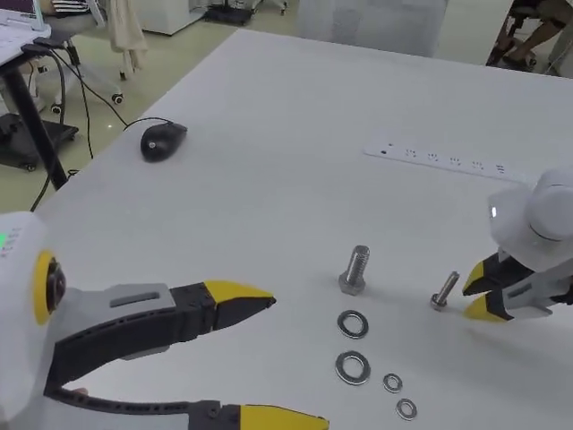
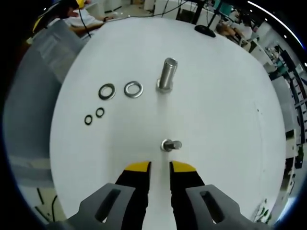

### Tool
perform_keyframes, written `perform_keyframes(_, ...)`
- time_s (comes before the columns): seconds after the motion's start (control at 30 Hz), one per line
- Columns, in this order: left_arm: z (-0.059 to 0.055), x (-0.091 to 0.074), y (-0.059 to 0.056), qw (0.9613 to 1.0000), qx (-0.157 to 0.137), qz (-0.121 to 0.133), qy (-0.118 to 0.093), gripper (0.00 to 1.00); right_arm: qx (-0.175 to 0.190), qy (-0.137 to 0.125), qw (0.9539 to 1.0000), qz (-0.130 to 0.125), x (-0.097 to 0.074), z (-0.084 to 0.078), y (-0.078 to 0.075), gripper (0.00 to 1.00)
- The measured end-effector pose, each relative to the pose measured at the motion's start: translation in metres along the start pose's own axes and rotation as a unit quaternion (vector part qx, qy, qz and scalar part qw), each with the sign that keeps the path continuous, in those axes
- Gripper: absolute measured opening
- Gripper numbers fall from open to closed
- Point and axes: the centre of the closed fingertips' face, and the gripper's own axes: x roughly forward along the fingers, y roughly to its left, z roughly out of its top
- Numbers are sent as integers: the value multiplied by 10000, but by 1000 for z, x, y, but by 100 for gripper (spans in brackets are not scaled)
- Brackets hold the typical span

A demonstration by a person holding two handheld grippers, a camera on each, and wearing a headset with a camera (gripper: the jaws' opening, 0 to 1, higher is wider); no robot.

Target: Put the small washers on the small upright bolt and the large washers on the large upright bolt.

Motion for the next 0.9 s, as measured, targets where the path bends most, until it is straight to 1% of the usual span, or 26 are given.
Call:
perform_keyframes(0.07, 0, 0, -1, 10000, 9, -7, -16, 53, 100, -39, 9999, 11, -3, 1, 6, 16)
perform_keyframes(0.1, 1, -1, -2, 10000, 1, -20, -69, 53, 139, -84, 9999, -5, -5, 4, 9, 16)
perform_keyframes(0.13, 1, -1, -3, 10000, -7, -29, -75, 53, 146, -113, 9998, -24, -6, 6, 12, 16)
perform_keyframes(0.27, 1, -1, -5, 10000, 49, -67, -31, 53, 136, -209, 9997, 26, -8, 16, 31, 16)
perform_keyframes(0.4, 2, -3, -8, 9999, 107, -115, -43, 53, 69, -239, 9996, 153, -5, 24, 51, 16)
perform_keyframes(0.5, 4, -3, -9, 9998, 161, -145, -50, 53, 33, -277, 9993, 266, 0, 30, 68, 16)
perform_keyframes(0.57, 7, -4, -11, 9996, 191, -170, -96, 53, 47, -269, 9991, 333, 4, 31, 76, 16)
perform_keyframes(0.73, 9, -6, -13, 9995, 234, -189, -138, 53, 25, -253, 9987, 441, 8, 36, 89, 15)
perform_keyframes(0.9, 8, -10, -15, 9994, 249, -178, -136, 53, -8, -293, 9981, 547, 15, 45, 102, 15)
